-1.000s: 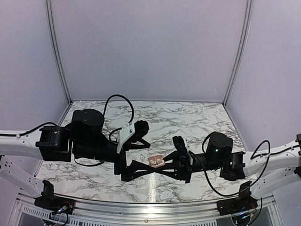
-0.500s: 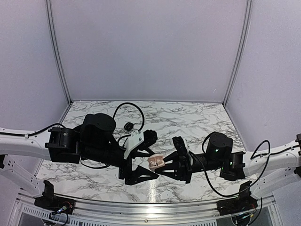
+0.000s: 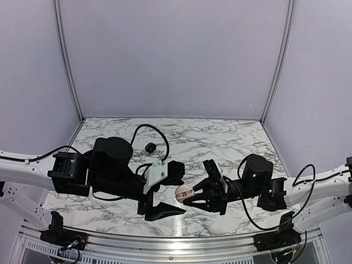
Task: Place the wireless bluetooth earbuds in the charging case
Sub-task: Close the charging case with the earbuds at the corner of the board, then pass from the right arm to the left
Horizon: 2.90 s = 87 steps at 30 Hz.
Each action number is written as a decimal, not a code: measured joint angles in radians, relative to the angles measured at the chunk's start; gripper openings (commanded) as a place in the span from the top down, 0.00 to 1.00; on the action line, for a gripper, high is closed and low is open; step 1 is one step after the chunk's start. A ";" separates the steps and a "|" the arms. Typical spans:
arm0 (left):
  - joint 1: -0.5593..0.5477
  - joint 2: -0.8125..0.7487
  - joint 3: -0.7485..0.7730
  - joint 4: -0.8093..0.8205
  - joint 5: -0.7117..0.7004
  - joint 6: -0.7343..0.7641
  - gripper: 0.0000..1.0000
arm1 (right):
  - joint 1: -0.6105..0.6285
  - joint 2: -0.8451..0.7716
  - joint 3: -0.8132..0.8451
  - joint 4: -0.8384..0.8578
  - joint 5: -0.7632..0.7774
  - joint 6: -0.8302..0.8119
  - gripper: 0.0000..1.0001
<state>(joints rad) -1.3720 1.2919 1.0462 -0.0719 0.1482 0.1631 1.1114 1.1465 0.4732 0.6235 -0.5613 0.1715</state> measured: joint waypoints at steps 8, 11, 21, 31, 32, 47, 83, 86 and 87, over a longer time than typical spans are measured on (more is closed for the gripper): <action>-0.033 0.001 0.000 0.000 -0.041 0.058 0.26 | -0.008 0.000 -0.007 0.020 -0.020 0.022 1.00; -0.048 0.003 0.000 0.000 -0.066 0.081 0.28 | -0.010 0.000 -0.013 0.030 -0.035 0.032 1.00; -0.106 0.056 0.008 -0.003 -0.232 0.168 0.34 | -0.031 0.003 -0.033 0.032 -0.069 0.092 1.00; -0.152 0.093 0.018 -0.020 -0.421 0.232 0.32 | -0.037 0.040 -0.033 0.057 -0.056 0.195 1.00; -0.153 0.093 0.018 -0.021 -0.425 0.233 0.32 | -0.038 0.040 -0.033 0.060 -0.055 0.196 1.00; -0.071 -0.061 -0.029 -0.019 -0.262 0.119 0.27 | -0.055 0.030 -0.033 0.087 -0.011 0.111 1.00; 0.091 0.081 -0.172 0.135 -0.382 0.280 0.14 | -0.139 0.314 0.134 0.028 0.008 0.327 1.00; 0.078 0.101 -0.154 0.136 -0.399 0.303 0.19 | -0.139 0.320 0.134 0.042 0.002 0.351 1.00; 0.074 0.109 -0.148 0.136 -0.407 0.311 0.22 | -0.140 0.320 0.134 0.046 0.001 0.357 1.00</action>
<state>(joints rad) -1.2980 1.4006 0.8986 0.0639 -0.2584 0.4740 0.9718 1.4662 0.6075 0.6693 -0.5602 0.5289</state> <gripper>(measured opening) 0.836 0.226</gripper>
